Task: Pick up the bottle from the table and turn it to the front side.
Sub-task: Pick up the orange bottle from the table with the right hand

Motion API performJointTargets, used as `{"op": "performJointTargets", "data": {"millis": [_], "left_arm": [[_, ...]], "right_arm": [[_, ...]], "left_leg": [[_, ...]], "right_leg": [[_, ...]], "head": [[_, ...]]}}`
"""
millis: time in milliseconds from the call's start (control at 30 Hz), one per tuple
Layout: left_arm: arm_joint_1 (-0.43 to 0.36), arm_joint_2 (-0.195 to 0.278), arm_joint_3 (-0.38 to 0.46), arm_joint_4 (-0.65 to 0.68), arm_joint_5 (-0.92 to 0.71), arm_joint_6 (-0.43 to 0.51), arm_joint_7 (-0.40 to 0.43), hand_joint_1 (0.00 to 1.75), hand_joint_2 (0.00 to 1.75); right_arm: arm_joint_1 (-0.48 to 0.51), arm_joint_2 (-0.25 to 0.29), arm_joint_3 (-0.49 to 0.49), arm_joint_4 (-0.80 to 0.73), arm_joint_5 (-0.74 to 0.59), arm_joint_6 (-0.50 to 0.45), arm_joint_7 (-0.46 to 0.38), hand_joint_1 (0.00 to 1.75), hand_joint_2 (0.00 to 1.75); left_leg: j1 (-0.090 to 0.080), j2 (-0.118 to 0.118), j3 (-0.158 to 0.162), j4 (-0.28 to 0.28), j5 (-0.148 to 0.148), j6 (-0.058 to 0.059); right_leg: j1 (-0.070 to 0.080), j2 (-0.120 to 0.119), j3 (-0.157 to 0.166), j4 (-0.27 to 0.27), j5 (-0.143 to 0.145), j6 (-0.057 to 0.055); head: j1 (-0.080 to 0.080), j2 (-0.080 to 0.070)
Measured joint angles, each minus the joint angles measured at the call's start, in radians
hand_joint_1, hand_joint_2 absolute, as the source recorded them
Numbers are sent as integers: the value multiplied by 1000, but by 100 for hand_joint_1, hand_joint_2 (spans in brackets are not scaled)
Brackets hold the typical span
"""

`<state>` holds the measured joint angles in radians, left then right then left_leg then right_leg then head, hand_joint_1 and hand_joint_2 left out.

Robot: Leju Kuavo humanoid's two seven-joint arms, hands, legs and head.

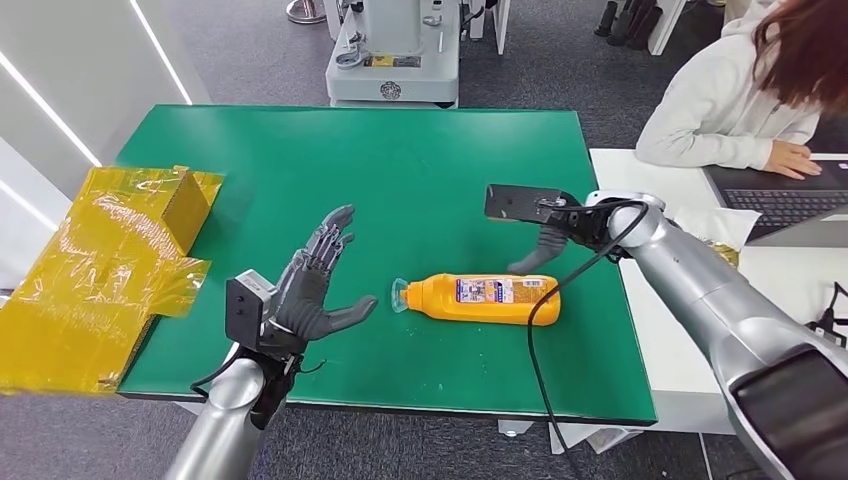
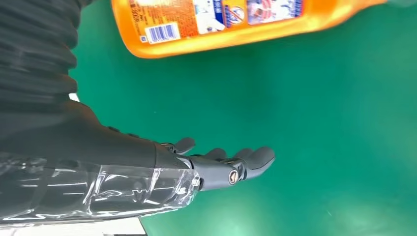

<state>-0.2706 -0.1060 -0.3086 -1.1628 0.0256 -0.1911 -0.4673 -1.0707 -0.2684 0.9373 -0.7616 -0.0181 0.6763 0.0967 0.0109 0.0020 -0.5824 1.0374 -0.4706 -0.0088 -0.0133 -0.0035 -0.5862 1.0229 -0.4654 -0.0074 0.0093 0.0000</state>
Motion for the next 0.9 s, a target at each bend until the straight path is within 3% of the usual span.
{"op": "performJointTargets", "data": {"millis": [567, 900], "left_arm": [[-35, 4, 0, 43, 8, -11, -5, 0, 175], [-33, 5, 0, 55, 13, -7, -9, 0, 175]], "right_arm": [[44, -35, 220, 41, -60, -42, -71, 0, 175], [75, -51, 295, 58, -50, -49, -86, 0, 175]], "left_leg": [[0, 0, 0, 0, 0, 0], [0, -1, 0, 0, 0, 0]], "right_leg": [[0, 0, 0, 0, 0, 0], [0, 0, 0, 0, 0, 0]], "head": [[0, 0], [0, 0]]}}
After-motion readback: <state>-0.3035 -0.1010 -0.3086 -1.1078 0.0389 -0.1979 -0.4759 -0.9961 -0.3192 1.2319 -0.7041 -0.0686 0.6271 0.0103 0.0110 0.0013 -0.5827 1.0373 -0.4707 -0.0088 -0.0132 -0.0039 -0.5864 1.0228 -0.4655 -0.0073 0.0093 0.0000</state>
